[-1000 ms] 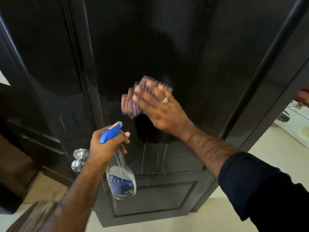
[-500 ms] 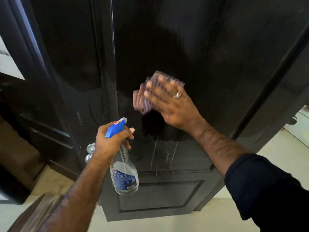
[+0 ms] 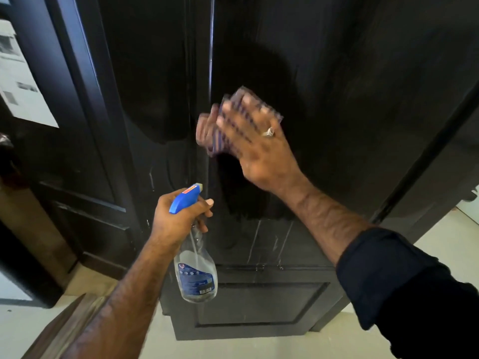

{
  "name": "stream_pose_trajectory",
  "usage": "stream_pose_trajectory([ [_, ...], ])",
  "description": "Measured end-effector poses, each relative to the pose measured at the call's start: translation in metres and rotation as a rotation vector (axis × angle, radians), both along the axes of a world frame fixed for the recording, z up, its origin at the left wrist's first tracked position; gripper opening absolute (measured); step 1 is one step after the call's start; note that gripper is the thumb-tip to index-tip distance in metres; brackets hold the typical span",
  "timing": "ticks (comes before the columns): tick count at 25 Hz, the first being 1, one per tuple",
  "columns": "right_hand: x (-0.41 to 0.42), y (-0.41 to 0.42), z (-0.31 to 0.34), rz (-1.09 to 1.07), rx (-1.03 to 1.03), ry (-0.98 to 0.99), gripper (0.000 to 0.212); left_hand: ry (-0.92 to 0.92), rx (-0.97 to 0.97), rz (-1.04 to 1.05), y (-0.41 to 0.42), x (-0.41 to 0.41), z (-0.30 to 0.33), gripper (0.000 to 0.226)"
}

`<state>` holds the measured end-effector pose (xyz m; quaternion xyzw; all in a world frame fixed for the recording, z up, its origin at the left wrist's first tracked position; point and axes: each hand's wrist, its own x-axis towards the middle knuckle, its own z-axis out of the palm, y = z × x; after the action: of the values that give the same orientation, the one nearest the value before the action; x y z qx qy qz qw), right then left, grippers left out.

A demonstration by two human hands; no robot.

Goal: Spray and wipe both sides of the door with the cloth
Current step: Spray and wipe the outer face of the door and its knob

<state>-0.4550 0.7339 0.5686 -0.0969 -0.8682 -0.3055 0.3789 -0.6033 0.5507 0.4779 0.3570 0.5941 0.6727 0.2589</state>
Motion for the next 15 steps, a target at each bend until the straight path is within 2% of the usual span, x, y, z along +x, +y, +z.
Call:
stream_pose_trajectory([
  [1,-0.009,-0.007,0.001,-0.046,-0.053,0.109,0.068,0.005,0.004,0.000,-0.002,-0.003,0.001,0.015],
  [2,-0.012,-0.010,-0.011,-0.079,-0.064,0.122,0.067,0.008,0.009,0.005,-0.005,-0.006,0.002,0.015],
  [3,-0.011,-0.011,-0.036,-0.072,-0.031,0.027,0.068,0.010,0.016,0.015,-0.009,-0.009,0.002,0.016],
  [6,0.012,-0.003,-0.100,0.000,0.207,-0.610,0.080,0.011,0.032,0.036,-0.022,-0.014,0.001,0.015],
  [7,0.014,0.001,-0.092,0.032,0.272,-0.704,0.080,0.004,0.030,0.039,-0.025,-0.015,0.000,0.014],
  [8,0.007,0.005,-0.074,0.078,0.298,-0.683,0.078,-0.007,0.027,0.041,-0.028,-0.017,-0.002,0.015],
  [9,-0.001,0.004,-0.048,0.100,0.283,-0.571,0.074,-0.013,0.021,0.037,-0.029,-0.017,-0.003,0.018],
  [12,-0.033,-0.007,0.030,0.034,0.159,-0.001,0.059,-0.014,-0.001,0.043,-0.030,-0.017,0.000,0.021],
  [13,-0.040,-0.013,0.034,-0.006,0.111,0.083,0.057,-0.023,0.002,0.051,-0.031,-0.016,0.003,0.020],
  [14,-0.045,-0.018,0.023,-0.034,0.103,0.064,0.057,-0.032,0.013,0.061,-0.033,-0.016,0.005,0.019],
  [15,-0.044,-0.021,-0.005,-0.037,0.120,-0.060,0.058,-0.039,0.025,0.068,-0.036,-0.016,0.007,0.018],
])
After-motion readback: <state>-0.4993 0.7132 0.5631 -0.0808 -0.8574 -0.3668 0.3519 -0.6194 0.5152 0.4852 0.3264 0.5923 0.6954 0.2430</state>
